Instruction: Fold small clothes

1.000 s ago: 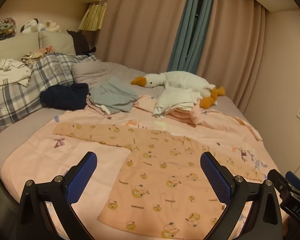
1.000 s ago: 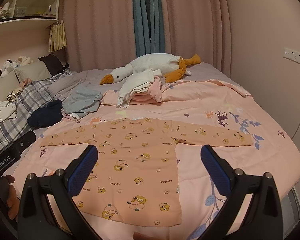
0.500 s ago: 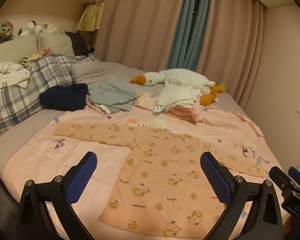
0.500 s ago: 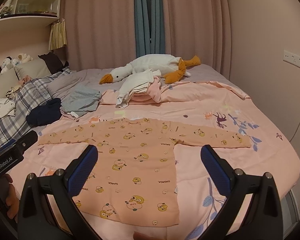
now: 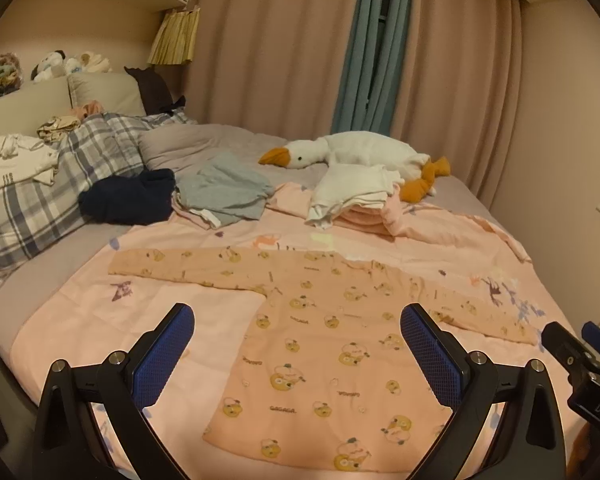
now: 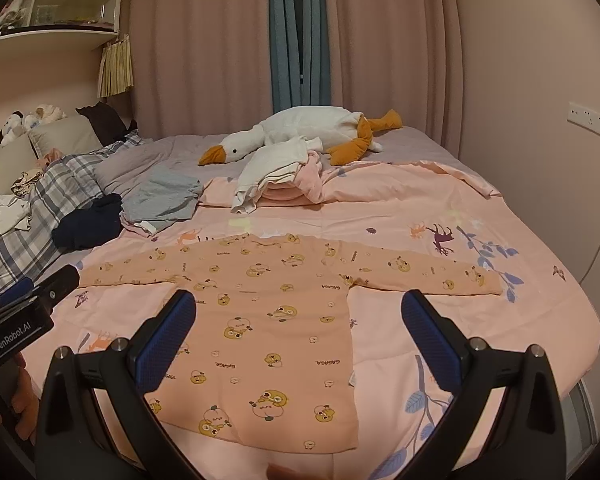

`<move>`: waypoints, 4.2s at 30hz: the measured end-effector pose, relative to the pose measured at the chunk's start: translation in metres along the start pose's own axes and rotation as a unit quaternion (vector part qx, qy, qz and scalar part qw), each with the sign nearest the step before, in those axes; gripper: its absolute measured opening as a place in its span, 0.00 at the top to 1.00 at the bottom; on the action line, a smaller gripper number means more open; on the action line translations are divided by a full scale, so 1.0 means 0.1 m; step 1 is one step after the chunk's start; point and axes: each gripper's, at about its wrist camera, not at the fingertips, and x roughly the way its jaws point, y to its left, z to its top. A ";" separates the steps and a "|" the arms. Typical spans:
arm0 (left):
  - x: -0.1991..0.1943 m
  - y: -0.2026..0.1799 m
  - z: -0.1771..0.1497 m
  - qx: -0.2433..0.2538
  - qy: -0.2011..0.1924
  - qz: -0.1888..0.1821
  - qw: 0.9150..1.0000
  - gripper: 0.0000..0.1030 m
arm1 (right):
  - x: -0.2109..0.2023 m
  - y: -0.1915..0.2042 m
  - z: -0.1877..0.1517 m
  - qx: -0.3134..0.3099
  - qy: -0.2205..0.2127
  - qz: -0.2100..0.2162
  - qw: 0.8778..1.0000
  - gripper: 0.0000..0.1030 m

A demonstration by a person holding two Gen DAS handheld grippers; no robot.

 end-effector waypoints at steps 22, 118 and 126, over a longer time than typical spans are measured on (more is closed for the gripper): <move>0.03 0.04 0.00 0.001 0.016 -0.006 1.000 0.01 | 0.01 0.00 -0.01 0.000 0.003 -0.010 1.000 0.00; 3.22 1.12 -0.53 -0.154 0.177 -0.025 0.972 0.60 | 3.67 0.90 0.80 0.129 0.213 0.149 0.957 0.92; 3.21 1.11 -0.52 -0.147 0.177 -0.035 0.973 0.58 | 4.01 1.80 0.46 0.029 0.291 0.179 0.939 0.68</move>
